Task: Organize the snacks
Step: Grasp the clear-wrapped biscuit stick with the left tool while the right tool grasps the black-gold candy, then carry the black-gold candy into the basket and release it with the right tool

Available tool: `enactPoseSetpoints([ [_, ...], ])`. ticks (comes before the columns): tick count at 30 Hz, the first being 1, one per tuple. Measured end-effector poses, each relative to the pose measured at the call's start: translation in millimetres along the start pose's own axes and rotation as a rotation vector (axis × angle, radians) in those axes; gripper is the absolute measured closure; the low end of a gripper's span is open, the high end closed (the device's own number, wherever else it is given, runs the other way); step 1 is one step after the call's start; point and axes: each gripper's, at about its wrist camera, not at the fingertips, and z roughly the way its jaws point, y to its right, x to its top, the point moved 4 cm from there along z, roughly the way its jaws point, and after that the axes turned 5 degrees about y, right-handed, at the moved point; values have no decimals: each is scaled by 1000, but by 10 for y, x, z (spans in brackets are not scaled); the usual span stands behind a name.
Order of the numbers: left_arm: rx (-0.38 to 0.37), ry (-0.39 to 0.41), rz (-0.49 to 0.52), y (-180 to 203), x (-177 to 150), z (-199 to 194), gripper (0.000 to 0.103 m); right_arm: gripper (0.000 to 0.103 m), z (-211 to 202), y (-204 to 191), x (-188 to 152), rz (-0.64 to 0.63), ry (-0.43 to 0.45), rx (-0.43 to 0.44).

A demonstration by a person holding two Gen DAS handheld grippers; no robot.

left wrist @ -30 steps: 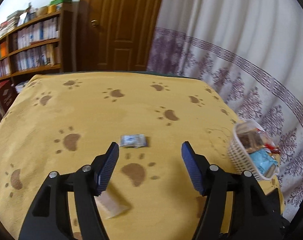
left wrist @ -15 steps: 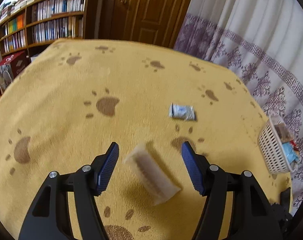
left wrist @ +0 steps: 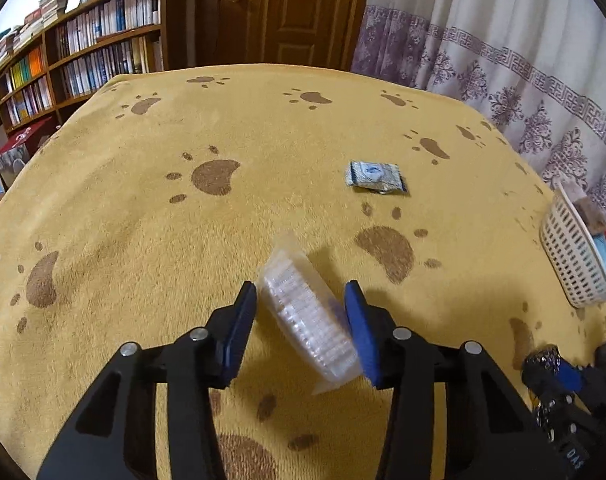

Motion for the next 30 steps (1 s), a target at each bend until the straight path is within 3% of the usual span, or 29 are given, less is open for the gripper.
enactPoseSetpoints([
  [5, -29, 20, -5, -7, -13, -82, 76, 72, -187, 59, 50, 29, 42, 14],
  [9, -38, 38, -17, -34, 15, -144, 80, 72, -315, 105, 82, 43, 67, 25],
  [18, -38, 69, -50, -139, 43, -263, 80, 72, -493, 225, 130, 96, 95, 39],
  [25, -52, 80, -43, -92, 49, -301, 80, 72, -912, 479, 485, 125, 243, -14],
  [30, -59, 83, -41, -81, 49, -321, 80, 72, -981, 712, 731, 134, 301, -69],
])
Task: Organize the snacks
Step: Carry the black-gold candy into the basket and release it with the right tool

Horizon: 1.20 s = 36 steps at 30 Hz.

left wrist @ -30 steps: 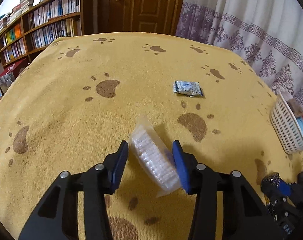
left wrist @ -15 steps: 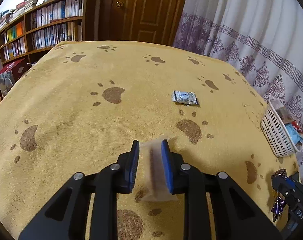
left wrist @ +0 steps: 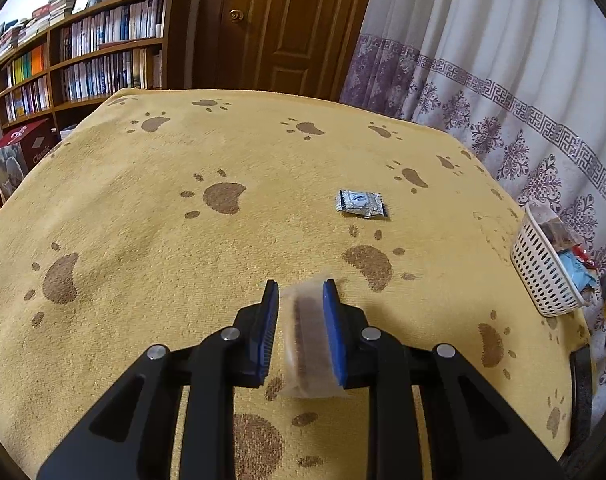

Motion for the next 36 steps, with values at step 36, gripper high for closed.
enactPoseSetpoints([
  [36, -51, 9, 43, 238, -5, -32, 80, 60, 429, 501, 10, -71, -18, -120],
])
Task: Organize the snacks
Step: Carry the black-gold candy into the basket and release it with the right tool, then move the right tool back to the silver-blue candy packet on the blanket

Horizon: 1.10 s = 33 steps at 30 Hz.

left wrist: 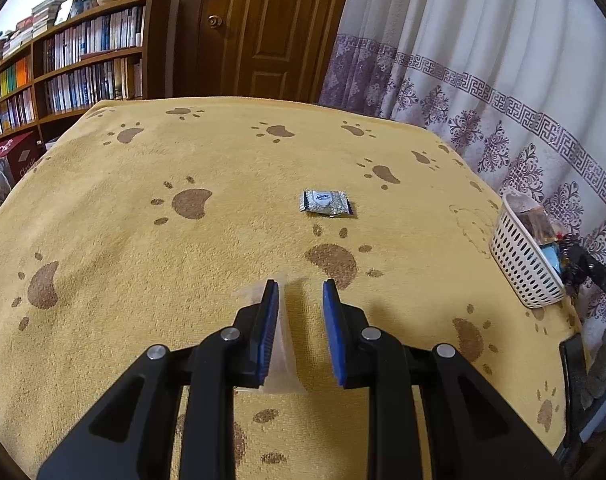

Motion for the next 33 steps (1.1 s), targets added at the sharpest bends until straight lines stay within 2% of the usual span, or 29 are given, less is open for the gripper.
enactPoseSetpoints([
  [8, -14, 2, 14, 76, 21, -18, 80, 60, 87, -7, 77, 5, -10, -12],
  [14, -24, 8, 10, 90, 54, -52, 80, 60, -197, 118, 184, 80, 73, -2],
  [20, -29, 17, 12, 119, 85, -93, 80, 60, -441, 235, 192, 112, 106, -10],
  [28, -25, 40, -41, -49, 205, -205, 80, 60, -379, 115, -25, 16, 33, -16],
  [33, 11, 53, -64, -206, 241, -271, 80, 59, -212, 12, -75, -41, 4, -49],
])
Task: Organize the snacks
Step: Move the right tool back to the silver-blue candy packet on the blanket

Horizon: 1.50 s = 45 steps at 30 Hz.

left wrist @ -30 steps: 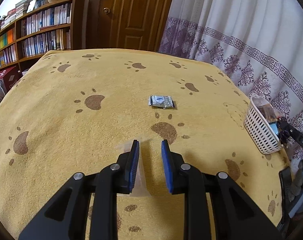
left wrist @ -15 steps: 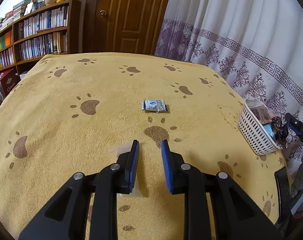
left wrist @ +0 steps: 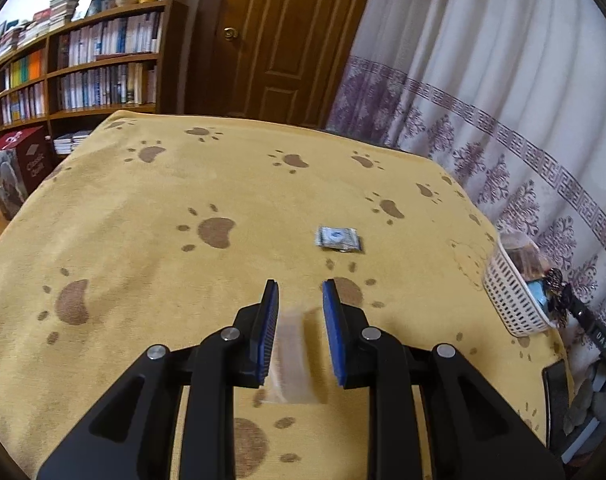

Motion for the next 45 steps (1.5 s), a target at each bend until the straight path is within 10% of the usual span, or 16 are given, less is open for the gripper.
enactPoseSetpoints([
  [25, -4, -85, 10, -60, -319, 254, 79, 53, 54, 276, 353, 158, 63, -95],
  [34, 4, -92, -16, -149, -343, 252, 78, 53, -202, -141, 364, 134, 111, 33],
  [37, -3, -114, -32, -167, -383, 271, 52, 53, -188, -365, 284, 108, 87, 85],
  [45, -20, -129, -17, -115, -452, 296, 51, 53, -72, -901, 57, 28, 13, 177],
])
